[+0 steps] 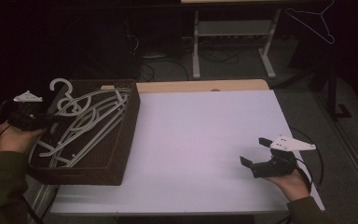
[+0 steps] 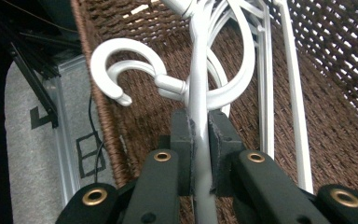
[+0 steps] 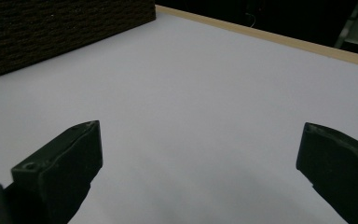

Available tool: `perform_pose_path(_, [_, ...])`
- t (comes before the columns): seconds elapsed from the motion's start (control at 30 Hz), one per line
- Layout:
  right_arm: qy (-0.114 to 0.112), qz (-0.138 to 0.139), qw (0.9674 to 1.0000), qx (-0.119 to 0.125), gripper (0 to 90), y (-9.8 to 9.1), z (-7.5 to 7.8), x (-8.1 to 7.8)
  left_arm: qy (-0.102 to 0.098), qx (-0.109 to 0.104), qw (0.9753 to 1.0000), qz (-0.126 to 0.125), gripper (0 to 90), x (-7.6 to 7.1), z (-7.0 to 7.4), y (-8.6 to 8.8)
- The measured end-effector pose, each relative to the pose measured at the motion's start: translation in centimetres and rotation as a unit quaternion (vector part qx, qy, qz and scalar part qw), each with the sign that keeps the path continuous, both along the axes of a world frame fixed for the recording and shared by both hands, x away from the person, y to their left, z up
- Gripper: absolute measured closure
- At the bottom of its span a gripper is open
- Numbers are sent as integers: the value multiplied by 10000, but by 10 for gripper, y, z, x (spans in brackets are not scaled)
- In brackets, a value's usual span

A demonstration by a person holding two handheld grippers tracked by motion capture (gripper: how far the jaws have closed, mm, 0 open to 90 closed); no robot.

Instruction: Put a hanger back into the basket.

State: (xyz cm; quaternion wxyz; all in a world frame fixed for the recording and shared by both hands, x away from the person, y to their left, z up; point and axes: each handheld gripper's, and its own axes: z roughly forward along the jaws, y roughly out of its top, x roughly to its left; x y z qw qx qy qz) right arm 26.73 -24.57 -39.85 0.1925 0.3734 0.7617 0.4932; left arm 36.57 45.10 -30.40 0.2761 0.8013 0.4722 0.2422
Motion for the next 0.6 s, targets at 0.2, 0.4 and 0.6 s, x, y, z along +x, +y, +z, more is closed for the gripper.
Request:
perform_pose_path(0.2, [-7, 1, 10000, 8, 0, -1, 0, 0, 82, -126, 9999, 83, 823, 2, -14, 4])
perform_pose_path(0.4, [-1, 2, 10000, -2, 0, 0, 0, 1, 281, 16, 9996, 47, 821, 6, -32, -2])
perform_pose_path(0.6, [7, -5, 10000, 5, 0, -1, -1, 1, 614, 178, 9979, 124, 815, 7, -42, -7])
